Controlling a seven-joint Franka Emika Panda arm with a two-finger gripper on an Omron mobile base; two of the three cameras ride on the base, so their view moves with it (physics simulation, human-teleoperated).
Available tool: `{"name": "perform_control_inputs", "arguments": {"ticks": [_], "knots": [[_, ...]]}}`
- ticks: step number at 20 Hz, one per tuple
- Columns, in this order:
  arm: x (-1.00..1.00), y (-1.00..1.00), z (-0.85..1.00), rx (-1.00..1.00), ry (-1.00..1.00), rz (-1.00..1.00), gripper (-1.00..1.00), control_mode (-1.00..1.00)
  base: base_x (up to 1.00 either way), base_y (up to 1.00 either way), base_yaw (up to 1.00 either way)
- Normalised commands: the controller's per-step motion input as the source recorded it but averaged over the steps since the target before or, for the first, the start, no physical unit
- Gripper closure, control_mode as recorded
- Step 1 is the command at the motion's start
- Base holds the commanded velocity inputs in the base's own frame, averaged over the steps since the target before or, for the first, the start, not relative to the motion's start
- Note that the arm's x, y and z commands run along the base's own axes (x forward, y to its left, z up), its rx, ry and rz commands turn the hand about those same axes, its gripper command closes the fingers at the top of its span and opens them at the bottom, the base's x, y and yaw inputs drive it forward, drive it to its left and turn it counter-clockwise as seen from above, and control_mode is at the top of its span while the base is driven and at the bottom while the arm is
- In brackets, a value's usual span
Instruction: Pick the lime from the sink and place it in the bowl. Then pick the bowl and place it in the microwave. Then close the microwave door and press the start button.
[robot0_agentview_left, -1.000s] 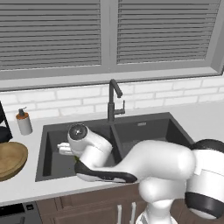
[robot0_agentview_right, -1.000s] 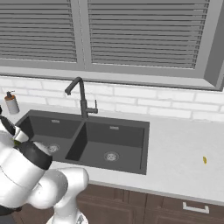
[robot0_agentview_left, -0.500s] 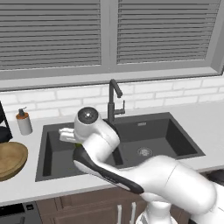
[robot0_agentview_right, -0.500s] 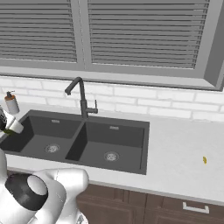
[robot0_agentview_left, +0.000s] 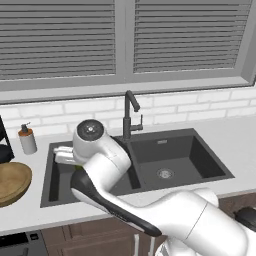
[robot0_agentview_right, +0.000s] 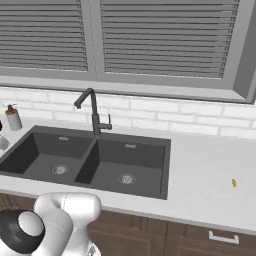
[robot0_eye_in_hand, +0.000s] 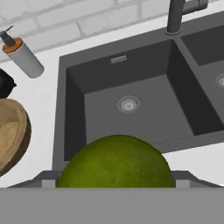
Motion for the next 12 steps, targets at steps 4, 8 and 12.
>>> {"name": "perform_control_inputs", "arguments": {"ticks": [4, 8, 12], "knots": [[-0.13, 0.2, 0.53, 0.04, 0.01, 0.07, 1.0, -1.0, 0.0, 0.0, 0.0], [-0.03, 0.29, 0.27, 0.02, 0.05, 0.1, 1.0, -1.0, 0.0, 0.0, 0.0], [0.0, 0.5, 0.0, -0.01, 0.01, 0.08, 1.0, -1.0, 0.0, 0.0, 0.0]]}}
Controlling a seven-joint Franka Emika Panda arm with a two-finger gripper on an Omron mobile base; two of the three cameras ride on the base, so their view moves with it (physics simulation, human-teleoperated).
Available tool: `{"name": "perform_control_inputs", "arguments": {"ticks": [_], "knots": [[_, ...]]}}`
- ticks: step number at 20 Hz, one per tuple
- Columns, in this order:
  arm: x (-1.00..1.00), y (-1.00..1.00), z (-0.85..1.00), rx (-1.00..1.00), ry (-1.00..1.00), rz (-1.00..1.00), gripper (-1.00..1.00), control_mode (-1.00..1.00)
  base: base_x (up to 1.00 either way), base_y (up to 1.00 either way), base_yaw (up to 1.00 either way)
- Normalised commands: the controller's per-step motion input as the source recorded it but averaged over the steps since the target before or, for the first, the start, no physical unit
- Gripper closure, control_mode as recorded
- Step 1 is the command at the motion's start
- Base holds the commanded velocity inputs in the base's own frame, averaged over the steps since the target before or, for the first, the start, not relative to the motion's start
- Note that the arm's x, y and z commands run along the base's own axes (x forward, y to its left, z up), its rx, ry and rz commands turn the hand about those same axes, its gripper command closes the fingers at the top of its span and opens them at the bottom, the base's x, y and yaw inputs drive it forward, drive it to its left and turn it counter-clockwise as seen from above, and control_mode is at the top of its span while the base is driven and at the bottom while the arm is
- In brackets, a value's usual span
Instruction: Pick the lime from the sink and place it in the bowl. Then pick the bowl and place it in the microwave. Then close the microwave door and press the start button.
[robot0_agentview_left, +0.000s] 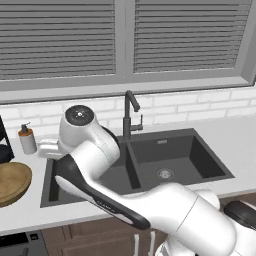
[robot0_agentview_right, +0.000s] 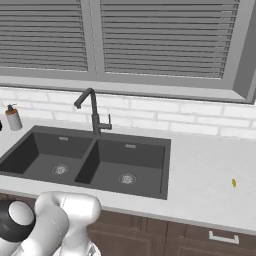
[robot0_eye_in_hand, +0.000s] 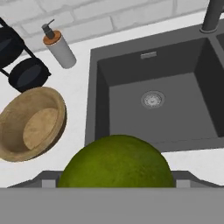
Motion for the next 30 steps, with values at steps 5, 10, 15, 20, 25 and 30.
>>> {"name": "perform_control_inputs", "arguments": {"ticks": [5, 10, 15, 20, 25, 30], "knots": [[0.0, 0.44, 0.02, 0.0, 0.03, 0.06, 1.0, -1.0, 0.0, 0.0, 0.0], [0.0, 0.52, 0.0, -0.01, 0.07, 0.01, 1.0, -1.0, 0.0, 0.0, 0.0], [0.0, 0.46, 0.0, -0.04, 0.09, 0.0, 1.0, -1.0, 0.0, 0.0, 0.0], [0.08, 0.29, -0.06, -0.01, 0.07, -0.01, 1.0, -1.0, 0.0, 0.0, 0.0], [0.17, 0.08, -0.17, 0.0, 0.04, -0.06, 1.0, -1.0, 0.0, 0.0, 0.0], [0.27, 0.0, -0.23, 0.0, 0.08, -0.08, 1.0, -1.0, 0.0, 0.0, 0.0]]}}
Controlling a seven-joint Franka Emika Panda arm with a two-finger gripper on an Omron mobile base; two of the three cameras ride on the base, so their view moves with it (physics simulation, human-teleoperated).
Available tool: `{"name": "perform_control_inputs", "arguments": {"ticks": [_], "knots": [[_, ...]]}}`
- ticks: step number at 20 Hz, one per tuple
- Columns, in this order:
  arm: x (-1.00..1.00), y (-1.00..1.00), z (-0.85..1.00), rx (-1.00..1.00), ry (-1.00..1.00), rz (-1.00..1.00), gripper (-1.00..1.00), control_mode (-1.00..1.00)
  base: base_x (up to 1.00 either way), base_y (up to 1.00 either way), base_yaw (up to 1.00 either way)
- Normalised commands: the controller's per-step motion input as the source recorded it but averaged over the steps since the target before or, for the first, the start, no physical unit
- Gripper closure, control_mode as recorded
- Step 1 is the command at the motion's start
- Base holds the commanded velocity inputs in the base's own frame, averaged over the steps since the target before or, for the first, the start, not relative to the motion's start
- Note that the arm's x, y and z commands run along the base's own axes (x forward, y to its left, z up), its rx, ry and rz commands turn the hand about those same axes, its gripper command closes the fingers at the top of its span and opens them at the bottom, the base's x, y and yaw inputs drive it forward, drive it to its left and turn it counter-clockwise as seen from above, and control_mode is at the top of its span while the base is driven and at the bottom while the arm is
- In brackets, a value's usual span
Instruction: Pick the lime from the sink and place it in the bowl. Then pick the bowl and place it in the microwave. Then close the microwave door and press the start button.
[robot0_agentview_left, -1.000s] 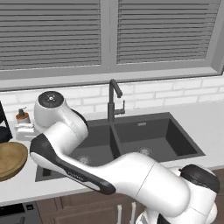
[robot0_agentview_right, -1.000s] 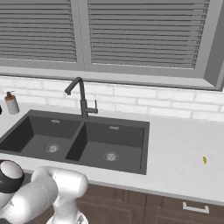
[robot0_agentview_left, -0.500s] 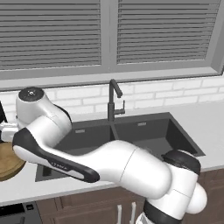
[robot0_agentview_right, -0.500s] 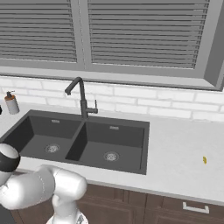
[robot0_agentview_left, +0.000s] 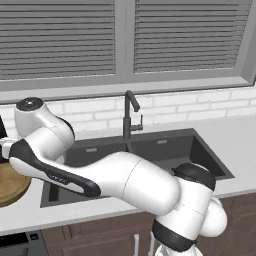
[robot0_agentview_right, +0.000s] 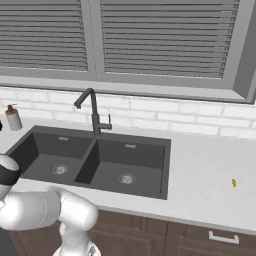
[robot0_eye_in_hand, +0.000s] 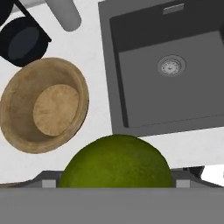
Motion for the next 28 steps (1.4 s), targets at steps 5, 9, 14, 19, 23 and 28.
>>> {"name": "perform_control_inputs", "arguments": {"ticks": [5, 9, 14, 19, 23, 28], "knots": [[0.28, 0.11, -0.23, 0.0, 0.15, -0.08, 1.0, -1.0, 0.0, 0.0, 0.0], [0.18, 0.1, -0.14, 0.0, 0.13, -0.09, 1.0, -1.0, 0.0, 0.0, 0.0], [0.06, 0.03, -0.06, 0.0, 0.07, -0.09, 1.0, -1.0, 0.0, 0.0, 0.0], [0.0, 0.15, -0.14, -0.01, 0.01, -0.09, 1.0, -1.0, 0.0, 0.0, 0.0], [0.0, 0.25, -0.26, -0.06, 0.0, -0.07, 1.0, -1.0, 0.0, 0.0, 0.0], [0.03, 0.19, -0.24, -0.02, 0.0, -0.08, 1.0, -1.0, 0.0, 0.0, 0.0]]}}
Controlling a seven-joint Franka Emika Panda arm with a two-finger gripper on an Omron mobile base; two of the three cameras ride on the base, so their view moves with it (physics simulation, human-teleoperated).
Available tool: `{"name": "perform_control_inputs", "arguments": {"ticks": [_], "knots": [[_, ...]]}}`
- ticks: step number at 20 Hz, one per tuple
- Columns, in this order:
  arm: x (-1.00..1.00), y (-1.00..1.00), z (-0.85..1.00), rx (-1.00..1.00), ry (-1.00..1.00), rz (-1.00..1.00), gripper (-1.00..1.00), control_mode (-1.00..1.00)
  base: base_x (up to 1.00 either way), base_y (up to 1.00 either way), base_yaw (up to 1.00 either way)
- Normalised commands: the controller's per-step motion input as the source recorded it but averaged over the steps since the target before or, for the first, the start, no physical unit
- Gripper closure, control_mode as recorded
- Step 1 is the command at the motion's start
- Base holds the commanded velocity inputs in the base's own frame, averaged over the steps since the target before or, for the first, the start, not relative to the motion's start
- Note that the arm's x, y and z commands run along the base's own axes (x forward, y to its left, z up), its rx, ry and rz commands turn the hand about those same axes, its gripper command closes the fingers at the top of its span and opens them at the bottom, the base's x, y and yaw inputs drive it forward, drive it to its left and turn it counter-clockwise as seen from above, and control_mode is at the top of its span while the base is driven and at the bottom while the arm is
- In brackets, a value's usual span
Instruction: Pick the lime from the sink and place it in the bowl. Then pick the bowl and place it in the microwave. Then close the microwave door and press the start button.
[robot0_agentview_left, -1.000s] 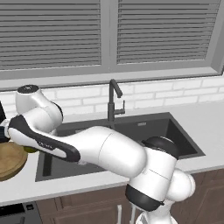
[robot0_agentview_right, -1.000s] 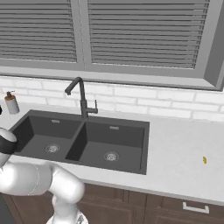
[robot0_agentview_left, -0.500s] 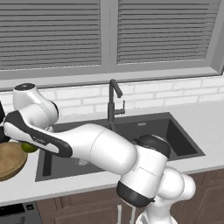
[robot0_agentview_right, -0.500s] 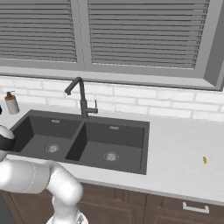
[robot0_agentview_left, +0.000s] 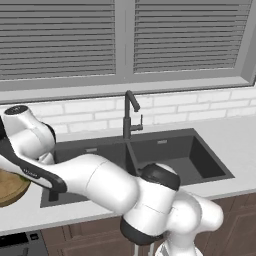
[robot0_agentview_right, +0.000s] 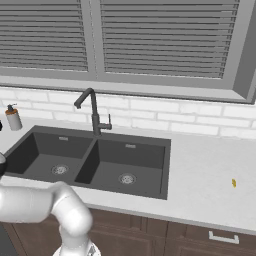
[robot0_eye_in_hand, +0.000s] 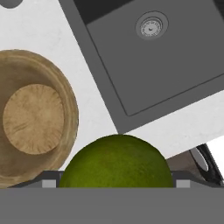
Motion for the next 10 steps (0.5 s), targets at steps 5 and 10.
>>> {"name": "perform_control_inputs", "arguments": {"ticks": [5, 10], "knots": [[0.18, 0.22, -0.12, 0.0, 0.03, -0.07, 1.0, -1.0, 0.0, 0.0, 0.0], [0.3, 0.26, -0.17, 0.0, 0.06, -0.05, 1.0, -1.0, 0.0, 0.0, 0.0]]}}
